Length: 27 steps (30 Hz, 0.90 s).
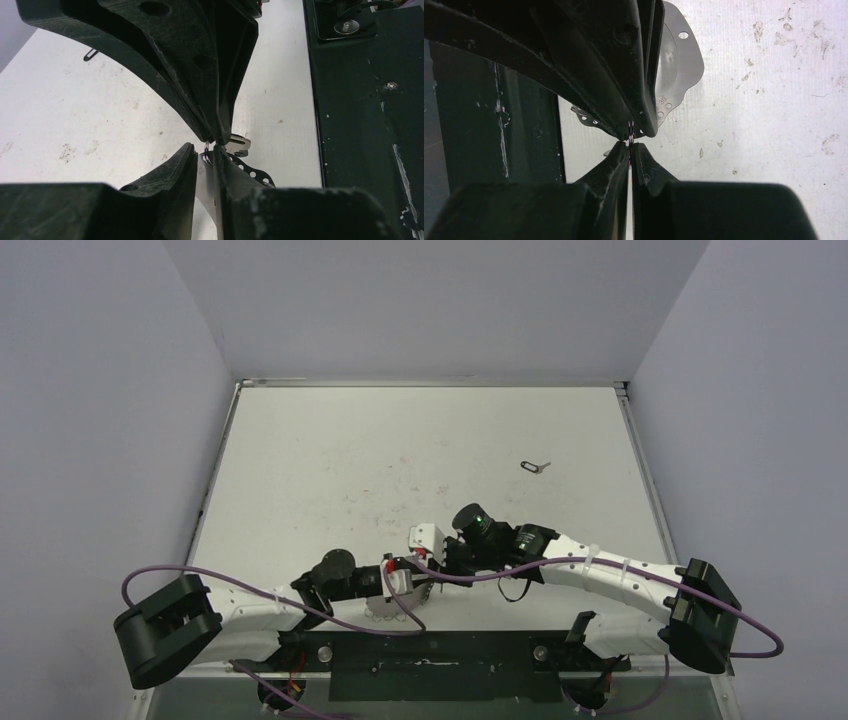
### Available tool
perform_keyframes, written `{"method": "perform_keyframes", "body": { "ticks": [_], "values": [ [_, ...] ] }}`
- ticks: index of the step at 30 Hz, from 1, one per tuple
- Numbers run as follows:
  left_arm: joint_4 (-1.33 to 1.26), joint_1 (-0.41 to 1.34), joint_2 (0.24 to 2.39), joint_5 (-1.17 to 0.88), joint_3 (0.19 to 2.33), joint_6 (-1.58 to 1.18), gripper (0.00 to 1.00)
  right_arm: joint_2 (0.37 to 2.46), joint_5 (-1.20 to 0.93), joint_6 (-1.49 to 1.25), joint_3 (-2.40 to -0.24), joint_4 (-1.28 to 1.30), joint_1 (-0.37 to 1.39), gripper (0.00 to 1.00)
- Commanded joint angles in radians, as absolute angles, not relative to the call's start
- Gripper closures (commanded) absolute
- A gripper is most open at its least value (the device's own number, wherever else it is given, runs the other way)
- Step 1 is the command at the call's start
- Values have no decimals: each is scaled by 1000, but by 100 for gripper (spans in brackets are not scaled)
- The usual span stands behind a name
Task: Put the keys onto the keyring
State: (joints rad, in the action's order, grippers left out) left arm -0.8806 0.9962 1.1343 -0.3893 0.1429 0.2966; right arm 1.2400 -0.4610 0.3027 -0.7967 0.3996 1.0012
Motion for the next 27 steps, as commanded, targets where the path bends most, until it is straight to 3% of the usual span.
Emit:
{"method": "perform_keyframes", "body": {
  "ticks": [1,7,14,17,20,27],
  "values": [
    [-948,1003,1157,-399,186,298,86,1240,-481,298,-838,363,998,100],
    [-904,1003,1164,-415,203,312,100,1240,-476,298,-839,364,997,100],
    [-881,1004,1147,-376,199,307,100,1232,-467,300,-835,354,994,99],
    [-883,1003,1127,-336,186,293,100,1206,-474,296,-824,339,974,77],
    [-891,1003,1104,-301,172,275,100,1154,-525,280,-794,293,923,65],
    [-1009,1003,1078,-257,117,239,100,989,-648,296,-658,116,866,56]
  ]
}}
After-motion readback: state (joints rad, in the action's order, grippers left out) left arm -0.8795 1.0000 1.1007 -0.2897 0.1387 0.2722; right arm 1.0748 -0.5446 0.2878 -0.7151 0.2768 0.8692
